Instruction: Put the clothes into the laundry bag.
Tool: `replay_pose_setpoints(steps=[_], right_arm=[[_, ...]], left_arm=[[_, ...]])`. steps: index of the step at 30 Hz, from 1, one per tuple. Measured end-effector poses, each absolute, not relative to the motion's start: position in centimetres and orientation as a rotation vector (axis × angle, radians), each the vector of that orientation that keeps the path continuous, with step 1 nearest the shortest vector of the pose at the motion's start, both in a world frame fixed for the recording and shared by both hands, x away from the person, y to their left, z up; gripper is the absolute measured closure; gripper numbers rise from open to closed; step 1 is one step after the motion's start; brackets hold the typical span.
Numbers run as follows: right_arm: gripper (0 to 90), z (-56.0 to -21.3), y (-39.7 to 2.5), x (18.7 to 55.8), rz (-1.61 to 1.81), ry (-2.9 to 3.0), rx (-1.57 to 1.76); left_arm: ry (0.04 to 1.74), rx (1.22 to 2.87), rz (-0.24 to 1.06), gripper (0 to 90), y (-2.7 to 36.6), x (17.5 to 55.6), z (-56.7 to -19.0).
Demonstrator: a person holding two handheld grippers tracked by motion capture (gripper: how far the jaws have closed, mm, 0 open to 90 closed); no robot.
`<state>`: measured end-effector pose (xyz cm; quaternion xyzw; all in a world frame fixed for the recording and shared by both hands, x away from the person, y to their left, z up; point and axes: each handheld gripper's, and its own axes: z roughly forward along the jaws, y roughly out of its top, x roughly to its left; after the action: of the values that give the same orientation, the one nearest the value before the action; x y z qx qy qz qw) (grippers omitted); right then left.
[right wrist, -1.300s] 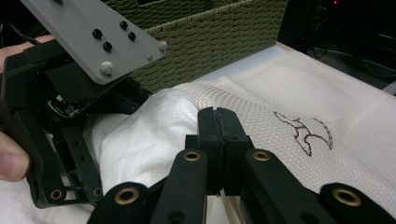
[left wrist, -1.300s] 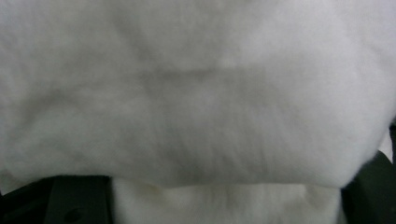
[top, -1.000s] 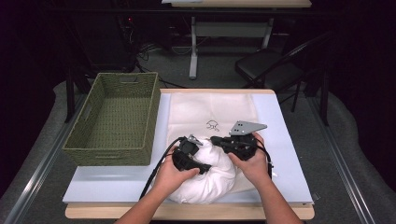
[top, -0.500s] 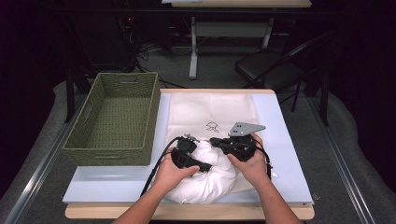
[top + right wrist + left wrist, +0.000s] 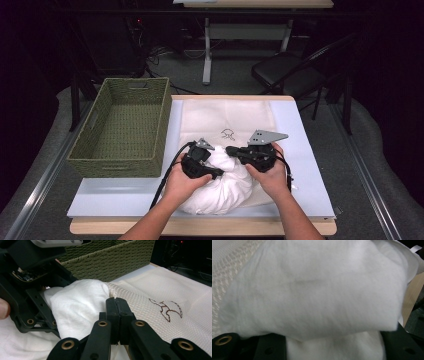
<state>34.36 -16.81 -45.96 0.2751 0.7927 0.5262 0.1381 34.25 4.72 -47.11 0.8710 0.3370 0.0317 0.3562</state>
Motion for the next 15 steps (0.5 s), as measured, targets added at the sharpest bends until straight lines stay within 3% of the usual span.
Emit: replay_pose_setpoints(steps=[6, 10, 11, 15], right_arm=[[90.0, -45.9, -16.8, 34.5, 1.533, 2.285, 0.797], [90.0, -46.2, -16.8, 34.6, 1.512, 2.285, 0.809], [90.0, -46.2, -16.8, 34.6, 1.515, 2.281, 0.809], [90.0, -46.0, -16.7, 34.5, 1.521, 2.269, 0.806]], left_arm=[[0.879, 2.217, 0.116, 52.4, 4.6, 34.7, -46.6], [0.918, 2.259, 0.052, 45.3, 3.9, 35.4, -48.6], [0.938, 2.252, 0.037, 38.2, 3.7, 35.5, -49.2], [0.954, 2.260, 0.067, 34.3, 3.1, 35.4, -49.9]])
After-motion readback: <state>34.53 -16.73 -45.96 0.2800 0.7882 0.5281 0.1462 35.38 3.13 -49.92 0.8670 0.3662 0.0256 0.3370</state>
